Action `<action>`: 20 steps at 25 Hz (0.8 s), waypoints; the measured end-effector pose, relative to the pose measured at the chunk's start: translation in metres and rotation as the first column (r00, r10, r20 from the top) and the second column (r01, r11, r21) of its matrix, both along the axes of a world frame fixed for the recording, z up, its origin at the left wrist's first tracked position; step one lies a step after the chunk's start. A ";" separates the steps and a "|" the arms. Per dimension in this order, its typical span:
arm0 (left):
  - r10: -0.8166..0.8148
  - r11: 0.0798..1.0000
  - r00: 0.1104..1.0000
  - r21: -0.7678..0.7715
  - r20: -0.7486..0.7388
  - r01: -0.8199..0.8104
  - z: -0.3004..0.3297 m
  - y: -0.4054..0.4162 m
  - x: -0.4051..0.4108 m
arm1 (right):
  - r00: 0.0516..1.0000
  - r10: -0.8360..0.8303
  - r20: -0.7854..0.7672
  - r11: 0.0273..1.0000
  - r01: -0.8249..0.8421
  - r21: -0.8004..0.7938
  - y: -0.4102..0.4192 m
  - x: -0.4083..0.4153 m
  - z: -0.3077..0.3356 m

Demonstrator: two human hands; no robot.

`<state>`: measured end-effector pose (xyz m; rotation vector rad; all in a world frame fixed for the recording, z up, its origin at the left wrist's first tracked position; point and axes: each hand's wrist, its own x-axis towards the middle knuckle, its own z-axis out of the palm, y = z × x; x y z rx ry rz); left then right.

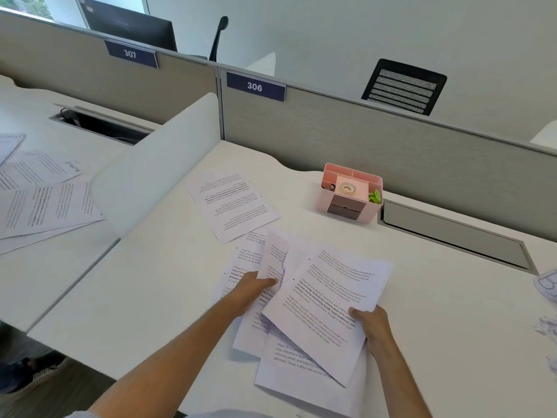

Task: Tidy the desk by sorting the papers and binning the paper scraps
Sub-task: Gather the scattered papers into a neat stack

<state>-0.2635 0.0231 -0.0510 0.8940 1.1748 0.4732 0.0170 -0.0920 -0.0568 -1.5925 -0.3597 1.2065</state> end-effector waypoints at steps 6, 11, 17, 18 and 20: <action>-0.022 0.999 1.000 -0.024 0.008 0.022 0.008 0.000 -0.001 | 0.973 0.168 -0.155 0.972 -0.138 0.190 0.004 -0.012 0.013; 0.001 0.992 0.999 -0.129 0.048 0.005 0.010 0.000 -0.009 | 0.953 0.154 -0.260 0.916 -0.040 0.399 0.011 0.010 0.030; 0.017 0.983 0.991 -0.185 0.130 0.008 0.007 0.001 -0.007 | 0.981 0.061 -0.182 0.980 -0.025 0.197 0.011 0.018 0.026; 0.017 0.979 0.986 -0.205 0.164 0.018 0.007 0.001 -0.007 | 0.985 0.069 -0.160 0.983 -0.040 0.177 0.009 0.015 0.022; 0.000 0.974 0.977 -0.223 0.212 0.048 0.007 0.001 -0.006 | 0.988 0.080 -0.130 0.985 -0.059 0.161 0.006 0.005 0.017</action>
